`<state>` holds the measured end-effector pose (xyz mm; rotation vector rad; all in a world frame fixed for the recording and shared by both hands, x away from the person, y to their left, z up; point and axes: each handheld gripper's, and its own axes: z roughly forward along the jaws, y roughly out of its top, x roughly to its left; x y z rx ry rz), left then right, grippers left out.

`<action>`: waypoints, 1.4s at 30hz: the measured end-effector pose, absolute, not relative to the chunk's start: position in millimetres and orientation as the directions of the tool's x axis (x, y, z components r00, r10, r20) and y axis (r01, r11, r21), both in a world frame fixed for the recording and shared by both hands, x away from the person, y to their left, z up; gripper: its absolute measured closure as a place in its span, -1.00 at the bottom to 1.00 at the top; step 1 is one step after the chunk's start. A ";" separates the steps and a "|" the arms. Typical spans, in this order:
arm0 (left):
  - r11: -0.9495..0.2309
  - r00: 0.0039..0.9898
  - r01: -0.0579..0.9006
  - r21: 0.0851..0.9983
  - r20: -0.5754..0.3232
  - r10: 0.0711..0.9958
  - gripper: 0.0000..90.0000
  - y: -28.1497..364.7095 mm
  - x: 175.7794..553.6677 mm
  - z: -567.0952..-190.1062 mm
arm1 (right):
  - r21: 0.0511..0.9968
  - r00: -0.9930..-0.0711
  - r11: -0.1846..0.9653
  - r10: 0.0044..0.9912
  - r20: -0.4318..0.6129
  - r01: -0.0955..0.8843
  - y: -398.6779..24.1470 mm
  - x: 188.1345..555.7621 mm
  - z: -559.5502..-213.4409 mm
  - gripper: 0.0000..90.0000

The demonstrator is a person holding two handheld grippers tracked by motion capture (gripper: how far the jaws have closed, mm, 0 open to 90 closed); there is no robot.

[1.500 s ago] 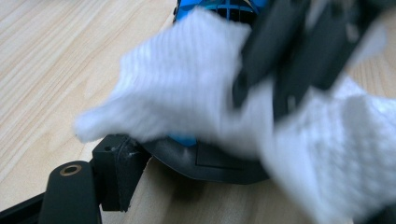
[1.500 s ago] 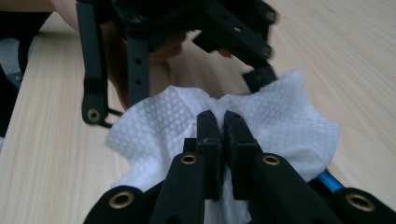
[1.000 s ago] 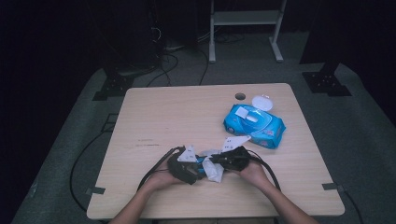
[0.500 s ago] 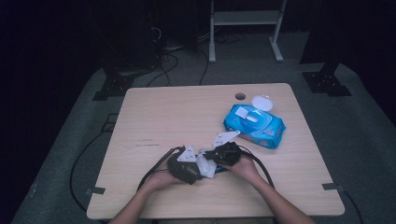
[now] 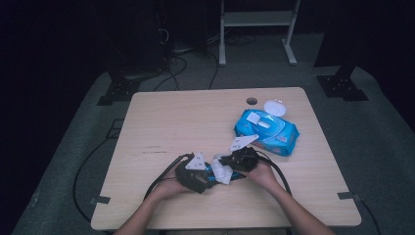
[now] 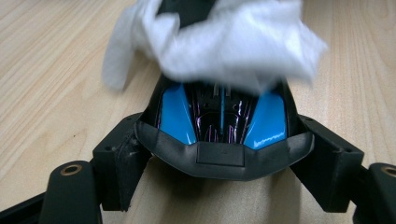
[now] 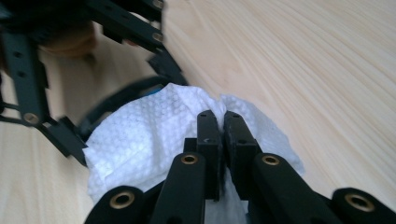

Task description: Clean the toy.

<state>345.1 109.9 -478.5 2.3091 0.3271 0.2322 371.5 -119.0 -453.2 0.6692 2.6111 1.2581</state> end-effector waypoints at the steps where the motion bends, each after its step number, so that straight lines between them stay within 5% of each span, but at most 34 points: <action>1: -0.665 0.950 0.163 0.729 0.065 0.304 -0.47 110.0 345.2 -478.6 | 0.775 -0.883 0.538 0.466 0.055 0.332 -121.2 372.4 -453.7 0.90; 11: -0.661 0.951 0.163 0.733 0.062 0.303 -0.47 110.1 345.2 -479.0 | 0.784 -0.906 0.545 0.419 0.053 0.298 -99.8 366.7 -454.3 0.90; 22: -0.664 0.951 0.161 0.730 0.064 0.302 -0.47 110.2 345.4 -478.9 | 0.776 -0.851 0.507 0.520 0.071 0.375 -158.2 372.1 -458.4 0.90; 42: -0.664 0.951 0.162 0.730 0.064 0.303 -0.47 110.2 345.2 -478.8 | 0.747 -0.829 0.533 0.558 0.041 0.396 -183.5 365.7 -463.0 0.90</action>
